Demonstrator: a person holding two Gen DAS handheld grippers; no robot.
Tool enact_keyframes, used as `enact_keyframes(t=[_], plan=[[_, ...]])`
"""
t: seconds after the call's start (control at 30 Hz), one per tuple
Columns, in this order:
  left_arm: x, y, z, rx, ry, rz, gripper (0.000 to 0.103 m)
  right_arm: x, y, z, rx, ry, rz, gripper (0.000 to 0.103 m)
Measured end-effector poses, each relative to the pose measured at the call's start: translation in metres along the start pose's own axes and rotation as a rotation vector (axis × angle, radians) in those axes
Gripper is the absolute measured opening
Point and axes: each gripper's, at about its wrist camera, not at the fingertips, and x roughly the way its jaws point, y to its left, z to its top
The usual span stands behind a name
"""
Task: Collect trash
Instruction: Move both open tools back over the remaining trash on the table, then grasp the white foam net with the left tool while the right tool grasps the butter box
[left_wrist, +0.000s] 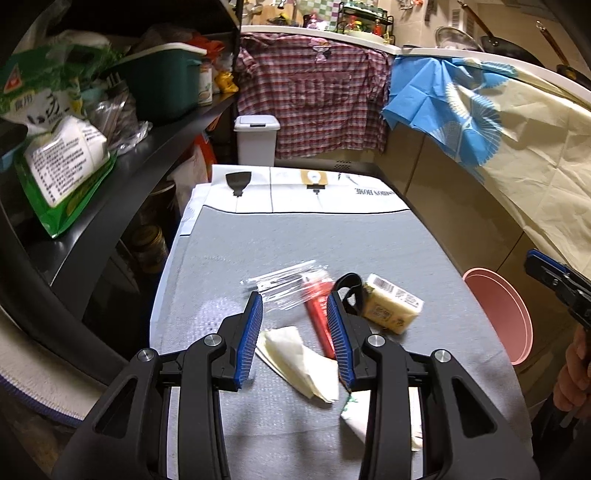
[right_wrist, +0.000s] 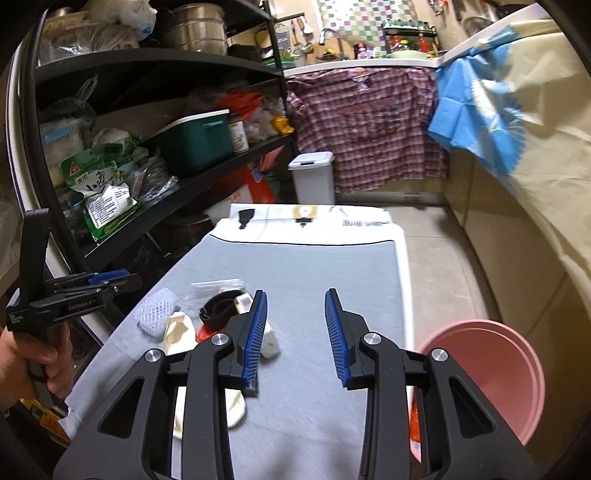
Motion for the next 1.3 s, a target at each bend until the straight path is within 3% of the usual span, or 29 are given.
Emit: enact_keyframes(t=[0.5, 0.73, 1.07, 1.17, 1.3], plan=[[0.037, 0.047, -0.018, -0.114, 0.094, 0.041, 0.036, 0.088, 0.023, -0.019, -0.031, 0.139, 0.082, 0.034], [0.055, 0.057, -0.022, -0.124, 0.131, 0.086, 0.044, 0.108, 0.023, -0.026, -0.039, 0.193, 0.096, 0.036], [0.078, 0.064, -0.032, -0.124, 0.214, 0.111, 0.044, 0.128, 0.027, -0.035, -0.064, 0.258, 0.11, 0.037], [0.079, 0.062, -0.034, -0.112, 0.226, 0.109, 0.039, 0.131, 0.028, -0.037, -0.069, 0.271, 0.108, 0.036], [0.081, 0.059, -0.034, -0.1, 0.239, 0.104, 0.023, 0.132, 0.028, -0.038, -0.076, 0.276, 0.099, 0.03]])
